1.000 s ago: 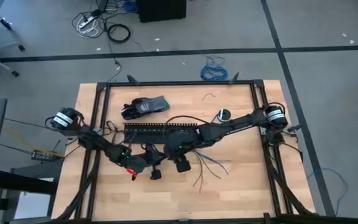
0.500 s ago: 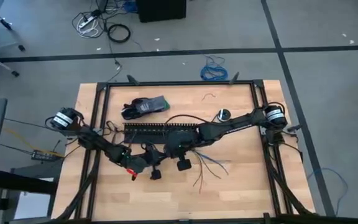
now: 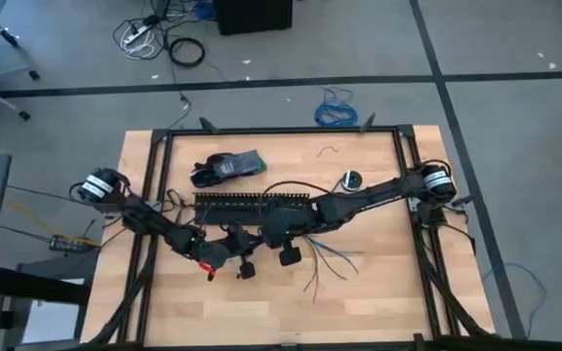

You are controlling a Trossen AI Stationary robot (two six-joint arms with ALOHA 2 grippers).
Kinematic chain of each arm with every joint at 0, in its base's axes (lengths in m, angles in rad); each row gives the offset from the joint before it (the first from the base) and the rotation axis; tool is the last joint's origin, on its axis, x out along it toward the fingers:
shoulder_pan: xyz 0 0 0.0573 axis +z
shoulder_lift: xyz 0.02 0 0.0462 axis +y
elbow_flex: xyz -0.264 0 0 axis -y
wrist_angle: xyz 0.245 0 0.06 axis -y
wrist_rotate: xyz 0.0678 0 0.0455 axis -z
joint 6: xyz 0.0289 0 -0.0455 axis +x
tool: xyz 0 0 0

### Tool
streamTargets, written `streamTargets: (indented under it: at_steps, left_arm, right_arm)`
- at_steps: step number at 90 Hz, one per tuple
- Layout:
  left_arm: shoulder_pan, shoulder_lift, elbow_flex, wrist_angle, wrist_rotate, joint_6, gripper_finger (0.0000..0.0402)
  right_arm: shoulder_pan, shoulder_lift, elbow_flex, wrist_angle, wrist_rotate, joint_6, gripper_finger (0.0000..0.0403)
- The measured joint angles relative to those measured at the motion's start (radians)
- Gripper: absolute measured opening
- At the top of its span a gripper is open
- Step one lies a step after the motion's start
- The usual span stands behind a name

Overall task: Ziptie cables
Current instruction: Wrap the black zip tie on the cables

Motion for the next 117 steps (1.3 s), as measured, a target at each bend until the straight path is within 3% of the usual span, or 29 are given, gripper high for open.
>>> streamTargets:
  at_steps: [18, 48, 63, 88, 117]
  left_arm:
    - [0.000, 0.001, -0.001, 0.034, 0.005, 0.024, 0.0000]
    - [-0.002, 0.004, -0.003, 0.065, 0.003, 0.041, 0.0004]
    - [-0.004, 0.010, -0.008, 0.043, 0.024, 0.107, 0.0030]
    - [-0.004, 0.009, -0.007, 0.030, 0.008, 0.077, 0.0086]
    - [-0.003, 0.006, -0.004, 0.027, -0.023, 0.069, 0.0096]
  right_arm:
    - [0.015, -0.009, 0.000, 0.004, 0.065, -0.014, 0.0000]
    - [0.019, -0.026, 0.000, 0.008, 0.054, -0.003, 0.0000]
    - [0.017, -0.033, 0.005, 0.025, 0.075, -0.003, 0.0000]
    - [0.016, -0.062, 0.007, 0.018, 0.097, -0.011, 0.0000]
    - [0.017, -0.115, 0.006, 0.025, 0.088, -0.021, 0.0000]
